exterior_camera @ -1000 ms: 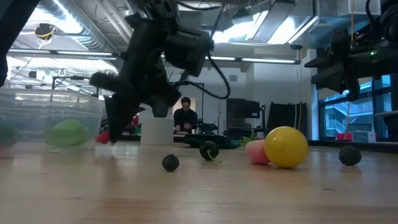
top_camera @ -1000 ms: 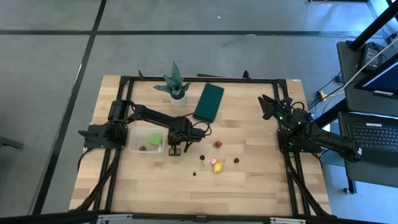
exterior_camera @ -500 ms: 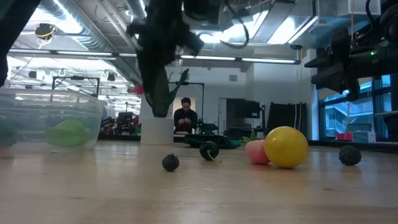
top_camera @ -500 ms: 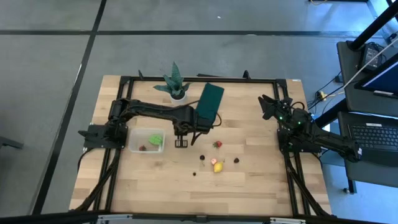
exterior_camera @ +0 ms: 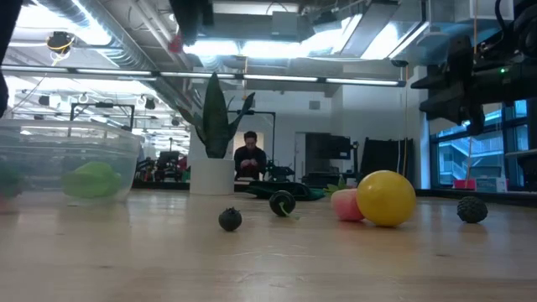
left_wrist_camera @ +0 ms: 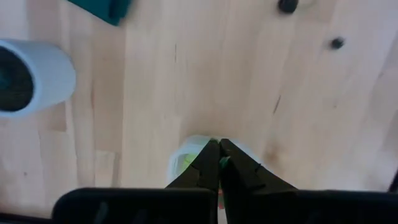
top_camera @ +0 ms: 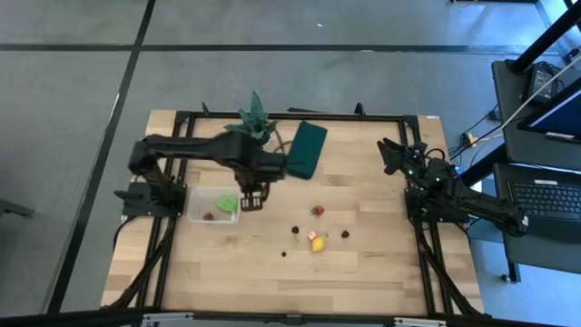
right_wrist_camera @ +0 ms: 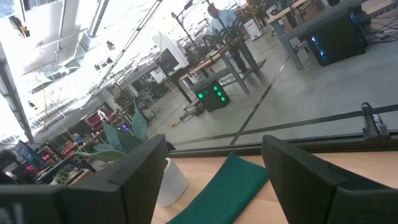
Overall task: Pick and placing Produce into tupperware
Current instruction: Put the left strawberry into the transparent bin
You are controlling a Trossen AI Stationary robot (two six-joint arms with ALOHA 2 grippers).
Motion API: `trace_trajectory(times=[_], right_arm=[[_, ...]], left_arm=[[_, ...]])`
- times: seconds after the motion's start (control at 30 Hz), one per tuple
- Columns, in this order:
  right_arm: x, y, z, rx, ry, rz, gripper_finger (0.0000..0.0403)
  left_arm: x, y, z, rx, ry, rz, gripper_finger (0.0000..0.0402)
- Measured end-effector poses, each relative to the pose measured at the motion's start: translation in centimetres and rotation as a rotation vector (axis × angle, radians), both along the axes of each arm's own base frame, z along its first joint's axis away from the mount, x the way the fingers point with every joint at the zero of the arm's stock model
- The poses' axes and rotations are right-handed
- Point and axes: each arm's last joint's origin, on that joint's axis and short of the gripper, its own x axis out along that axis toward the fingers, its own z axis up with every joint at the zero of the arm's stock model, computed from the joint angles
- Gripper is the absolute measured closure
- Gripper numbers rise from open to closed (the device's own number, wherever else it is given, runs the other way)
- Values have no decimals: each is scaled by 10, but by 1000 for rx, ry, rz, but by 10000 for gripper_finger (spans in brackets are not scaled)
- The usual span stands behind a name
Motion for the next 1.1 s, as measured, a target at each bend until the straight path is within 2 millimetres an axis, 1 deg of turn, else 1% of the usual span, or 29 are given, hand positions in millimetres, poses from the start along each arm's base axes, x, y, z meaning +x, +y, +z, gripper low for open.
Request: trace_trajectory(times=[0.07,0.2,0.3,0.37,0.43,0.53,0.63,0.83,1.1], right_arm=[[0,0,0,1,-2,2,136],[0,0,0,14,-16,22,136],[1,1,0,13,-15,30,136],[1,1,0,13,-15,32,136],[1,1,0,12,-15,32,136],[1,1,0,12,-14,32,136],[1,1,0,11,-13,32,136],[1,1,0,10,-11,31,136],[1,1,-1,12,-3,37,136]], left_arm=[[-12,-1,14,-5,-53,23,401],[-45,-5,44,-27,-160,87,401],[-69,-9,62,-44,-236,139,401],[-83,-12,69,-26,-276,174,401],[-98,-15,69,3,-297,208,401],[-118,-17,58,39,-304,286,401],[-134,-19,39,30,-337,360,401],[-148,-25,-4,-33,-465,423,401],[-162,-30,-77,-63,-534,518,402]])
